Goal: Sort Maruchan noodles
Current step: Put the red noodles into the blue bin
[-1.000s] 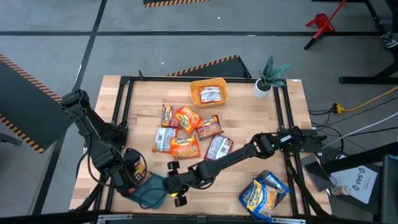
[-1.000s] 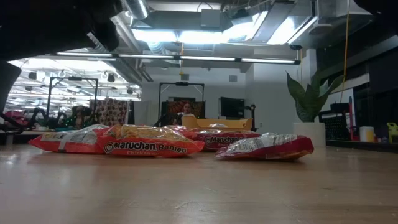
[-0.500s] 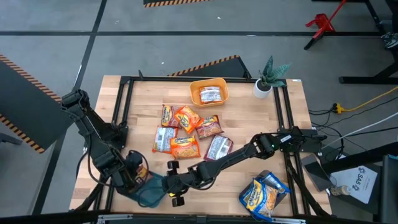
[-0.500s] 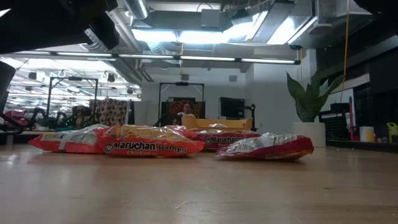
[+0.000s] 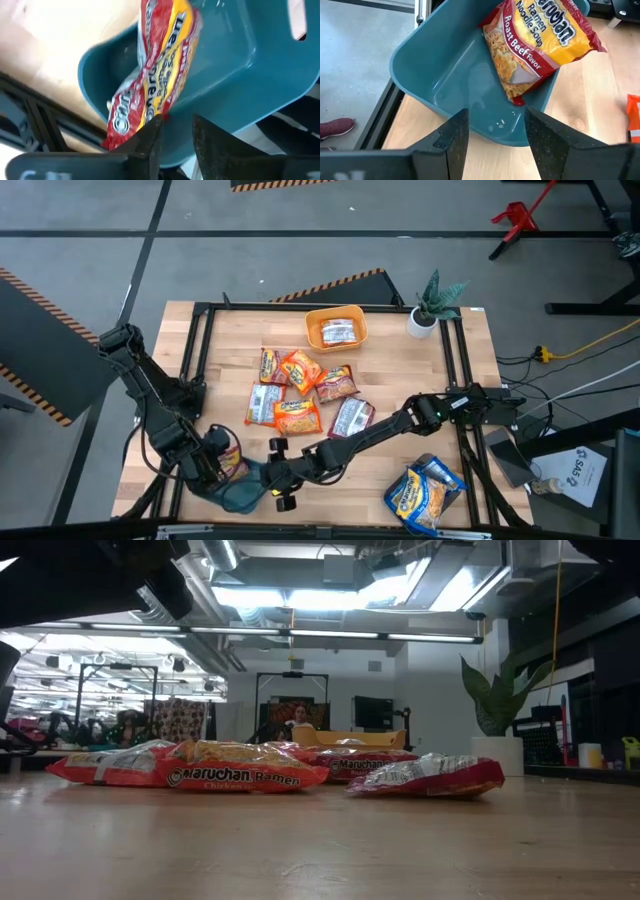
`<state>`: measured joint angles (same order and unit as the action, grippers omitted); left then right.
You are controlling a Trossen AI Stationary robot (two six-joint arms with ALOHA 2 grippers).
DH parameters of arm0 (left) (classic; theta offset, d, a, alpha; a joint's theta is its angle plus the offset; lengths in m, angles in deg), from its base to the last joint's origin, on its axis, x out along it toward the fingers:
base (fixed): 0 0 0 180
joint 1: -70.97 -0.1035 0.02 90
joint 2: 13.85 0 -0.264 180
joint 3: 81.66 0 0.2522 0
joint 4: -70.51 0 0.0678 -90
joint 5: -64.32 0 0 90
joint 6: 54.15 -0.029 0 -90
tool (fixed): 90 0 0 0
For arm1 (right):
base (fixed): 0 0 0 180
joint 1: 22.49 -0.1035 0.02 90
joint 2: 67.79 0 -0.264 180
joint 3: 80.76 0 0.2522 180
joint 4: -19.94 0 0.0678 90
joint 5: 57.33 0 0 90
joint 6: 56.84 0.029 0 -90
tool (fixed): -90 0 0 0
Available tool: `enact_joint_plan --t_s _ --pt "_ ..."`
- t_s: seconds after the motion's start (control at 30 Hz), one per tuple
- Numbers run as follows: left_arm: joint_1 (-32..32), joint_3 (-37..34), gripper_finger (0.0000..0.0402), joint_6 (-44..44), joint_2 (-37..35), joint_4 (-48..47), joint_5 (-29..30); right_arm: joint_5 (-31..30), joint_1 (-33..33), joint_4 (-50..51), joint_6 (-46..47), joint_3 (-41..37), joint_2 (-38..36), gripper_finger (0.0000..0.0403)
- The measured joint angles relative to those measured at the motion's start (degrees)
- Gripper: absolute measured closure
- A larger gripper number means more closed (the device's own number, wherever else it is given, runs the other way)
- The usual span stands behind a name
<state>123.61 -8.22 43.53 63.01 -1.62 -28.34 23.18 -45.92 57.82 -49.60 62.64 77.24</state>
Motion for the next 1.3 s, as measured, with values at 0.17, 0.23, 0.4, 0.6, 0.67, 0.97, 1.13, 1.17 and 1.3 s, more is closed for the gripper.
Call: enact_joint_plan --t_s 0.17,0.23,0.4,0.6,0.67,0.97,1.13,1.17,1.3 --pt "-0.30 0.24 0.0299 3.93 -0.27 3.56 -0.61 -0.31 0.34 -0.02 0.00 0.00 0.00 0.0227" --pt "-0.39 1.36 0.0307 3.85 -0.49 4.21 0.97 -0.55 0.36 -0.04 0.00 0.00 0.00 0.0227" --pt "-0.37 3.10 0.0333 -5.69 -0.50 4.34 15.32 -0.57 0.36 -0.04 0.01 0.00 0.00 0.0227" --pt "-3.70 -1.55 0.0377 -17.96 0.81 6.46 20.18 -1.02 0.30 0.06 1.63 0.00 -0.02 0.0227" --pt "-5.14 -3.85 0.0394 -19.06 0.79 8.65 19.48 -1.03 0.26 0.48 1.91 0.00 -0.02 0.0227" --pt "-10.54 -8.87 0.0400 -23.13 0.83 12.52 12.89 -1.53 0.23 2.06 3.44 0.00 -0.07 0.0227" --pt "-11.73 -8.99 0.0400 -21.93 0.83 10.36 6.56 -3.42 0.32 2.12 3.43 0.00 -0.07 0.0227" --pt "-11.76 -9.01 0.0400 -21.49 0.83 9.53 5.23 -3.44 0.42 2.12 3.43 0.00 -0.07 0.0227" --pt "-11.31 -9.01 0.0401 -21.33 0.83 8.09 2.15 -2.94 0.93 1.93 2.96 0.00 -0.07 0.0227"
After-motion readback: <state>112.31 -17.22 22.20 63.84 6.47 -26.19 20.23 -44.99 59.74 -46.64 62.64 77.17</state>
